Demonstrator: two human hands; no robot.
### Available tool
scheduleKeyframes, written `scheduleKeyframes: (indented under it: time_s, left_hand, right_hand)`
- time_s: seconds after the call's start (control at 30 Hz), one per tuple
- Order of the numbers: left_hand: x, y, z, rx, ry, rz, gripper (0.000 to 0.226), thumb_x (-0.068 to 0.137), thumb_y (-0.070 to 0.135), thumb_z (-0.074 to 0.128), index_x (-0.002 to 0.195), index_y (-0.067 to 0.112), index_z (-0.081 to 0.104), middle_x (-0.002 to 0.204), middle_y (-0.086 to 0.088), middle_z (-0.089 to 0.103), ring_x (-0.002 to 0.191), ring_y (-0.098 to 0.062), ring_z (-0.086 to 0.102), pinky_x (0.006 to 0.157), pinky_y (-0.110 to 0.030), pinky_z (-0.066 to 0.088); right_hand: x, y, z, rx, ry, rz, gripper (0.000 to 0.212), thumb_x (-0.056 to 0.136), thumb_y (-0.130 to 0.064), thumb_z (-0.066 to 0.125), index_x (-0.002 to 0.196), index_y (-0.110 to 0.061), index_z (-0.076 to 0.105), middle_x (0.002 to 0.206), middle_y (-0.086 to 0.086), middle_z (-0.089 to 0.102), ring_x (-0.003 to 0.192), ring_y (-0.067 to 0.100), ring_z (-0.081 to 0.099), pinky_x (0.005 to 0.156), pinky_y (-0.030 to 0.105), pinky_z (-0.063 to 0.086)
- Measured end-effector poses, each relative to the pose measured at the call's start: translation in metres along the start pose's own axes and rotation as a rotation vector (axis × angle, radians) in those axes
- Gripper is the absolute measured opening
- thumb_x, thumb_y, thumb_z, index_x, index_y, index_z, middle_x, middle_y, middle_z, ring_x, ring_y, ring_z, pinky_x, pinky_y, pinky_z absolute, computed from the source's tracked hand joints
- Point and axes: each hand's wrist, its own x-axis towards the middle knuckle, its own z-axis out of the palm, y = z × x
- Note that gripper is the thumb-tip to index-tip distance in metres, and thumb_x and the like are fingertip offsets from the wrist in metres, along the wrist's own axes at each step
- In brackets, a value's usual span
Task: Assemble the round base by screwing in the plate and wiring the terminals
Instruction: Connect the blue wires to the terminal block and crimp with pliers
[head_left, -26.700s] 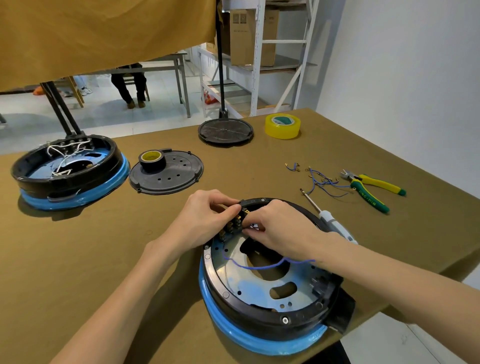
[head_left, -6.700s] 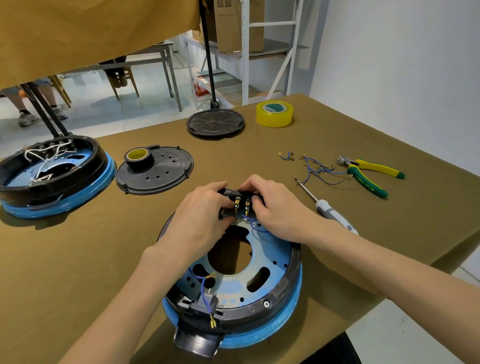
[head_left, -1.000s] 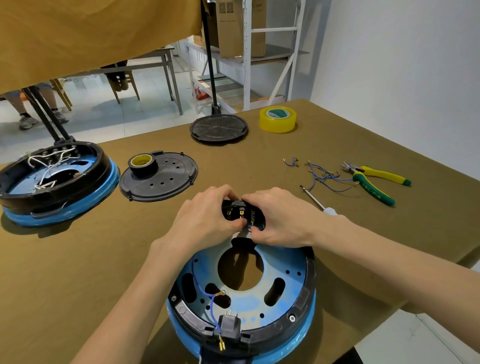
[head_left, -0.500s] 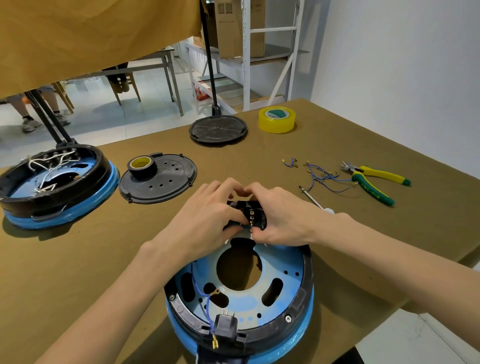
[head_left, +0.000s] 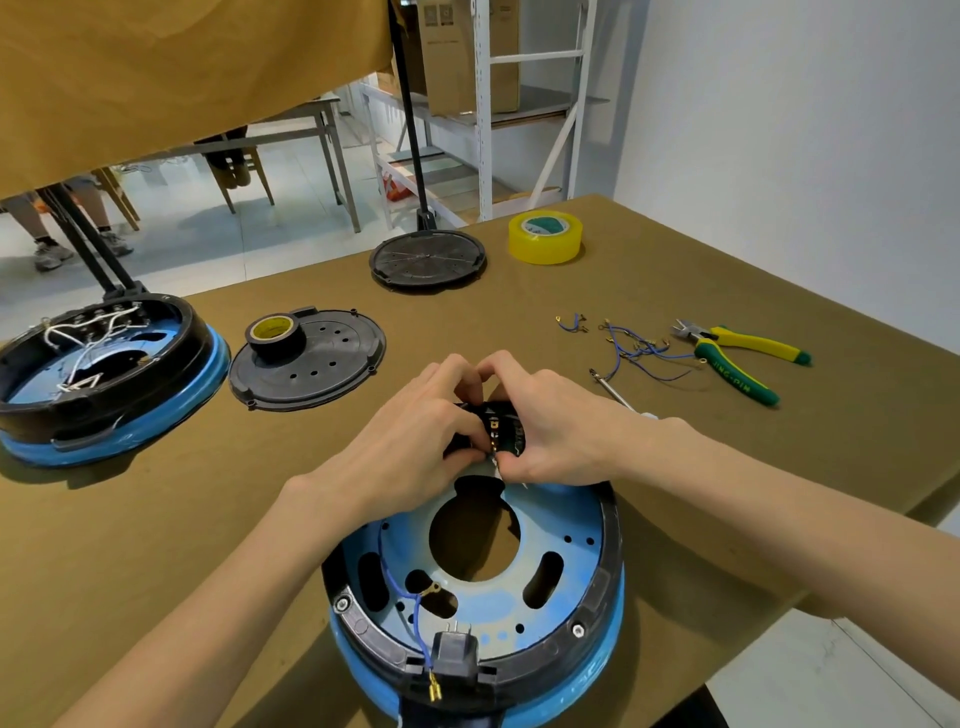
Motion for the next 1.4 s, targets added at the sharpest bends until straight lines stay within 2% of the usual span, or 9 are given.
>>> scheduleKeyframes:
  time_s: [0.13,0.3,0.47,0.7,0.8,0.9,1.03,1.4]
  left_hand:
    - [-0.001,-0.002,0.000,-0.058,0.002,-0.016,0.003,0.087,0.028,0.082,0.089,0.026,0.083,0.118,0.005,0.044,0.104,-0.015,0.047,0.086,-0.032,0.047]
    - [-0.002,-0.004,0.001,-0.060,0.017,-0.018,0.003,0.086,0.031,0.082,0.089,0.029,0.081,0.116,0.009,0.042,0.101,-0.010,0.048,0.082,-0.027,0.047]
    - [-0.006,-0.004,0.004,-0.026,0.025,0.001,0.006,0.087,0.030,0.081,0.093,0.029,0.082,0.122,0.004,0.045,0.107,-0.016,0.050,0.084,-0.035,0.051]
    - [-0.003,-0.004,0.000,-0.098,0.028,-0.039,0.004,0.086,0.027,0.083,0.090,0.029,0.083,0.116,0.008,0.043,0.103,-0.013,0.053,0.084,-0.038,0.053]
    - [-0.008,-0.002,0.002,-0.062,0.041,-0.035,0.007,0.086,0.030,0.082,0.093,0.030,0.082,0.120,0.007,0.047,0.103,-0.014,0.055,0.083,-0.038,0.054]
    - [-0.012,0.001,0.003,-0.024,0.086,-0.012,0.012,0.083,0.034,0.084,0.095,0.031,0.082,0.121,0.004,0.052,0.102,-0.016,0.055,0.080,-0.033,0.051]
    - [-0.007,0.007,0.003,0.072,0.086,0.002,0.015,0.081,0.039,0.085,0.089,0.027,0.082,0.118,-0.001,0.054,0.099,-0.022,0.055,0.078,-0.037,0.049]
    - [-0.003,0.006,0.006,0.084,0.083,-0.010,0.018,0.081,0.047,0.083,0.082,0.029,0.079,0.116,0.001,0.052,0.098,-0.022,0.057,0.078,-0.038,0.047]
  right_hand:
    - [0.000,-0.001,-0.001,0.001,-0.019,0.014,0.066,0.082,-0.019,0.074,0.132,-0.020,0.033,0.089,0.008,0.068,0.076,0.028,0.064,0.068,0.055,0.053]
    - [-0.001,-0.002,-0.001,-0.012,-0.013,0.015,0.066,0.083,-0.021,0.074,0.135,-0.018,0.033,0.093,0.008,0.068,0.079,0.028,0.064,0.070,0.053,0.053]
    - [-0.001,-0.003,0.003,-0.036,0.013,-0.002,0.061,0.084,-0.024,0.073,0.133,-0.020,0.035,0.087,0.003,0.067,0.074,0.025,0.063,0.067,0.050,0.053]
    - [-0.001,-0.001,0.001,-0.031,-0.009,0.023,0.056,0.086,-0.024,0.074,0.129,-0.019,0.039,0.098,0.007,0.068,0.083,0.028,0.064,0.072,0.053,0.054]
    - [-0.006,-0.002,0.002,0.042,-0.008,0.017,0.060,0.086,-0.026,0.078,0.132,-0.017,0.043,0.110,0.004,0.068,0.095,0.023,0.065,0.082,0.046,0.055]
    - [-0.015,0.003,-0.003,0.137,0.000,0.028,0.060,0.086,-0.024,0.079,0.137,-0.016,0.050,0.122,-0.003,0.065,0.108,0.012,0.063,0.094,0.035,0.053]
    - [-0.021,0.003,-0.003,0.096,-0.004,0.005,0.064,0.086,-0.018,0.078,0.143,-0.018,0.049,0.128,-0.003,0.061,0.115,0.009,0.057,0.099,0.028,0.049]
    - [-0.014,0.008,-0.010,-0.042,-0.028,-0.031,0.058,0.088,-0.019,0.079,0.141,-0.021,0.055,0.125,-0.001,0.069,0.111,0.013,0.063,0.094,0.037,0.052]
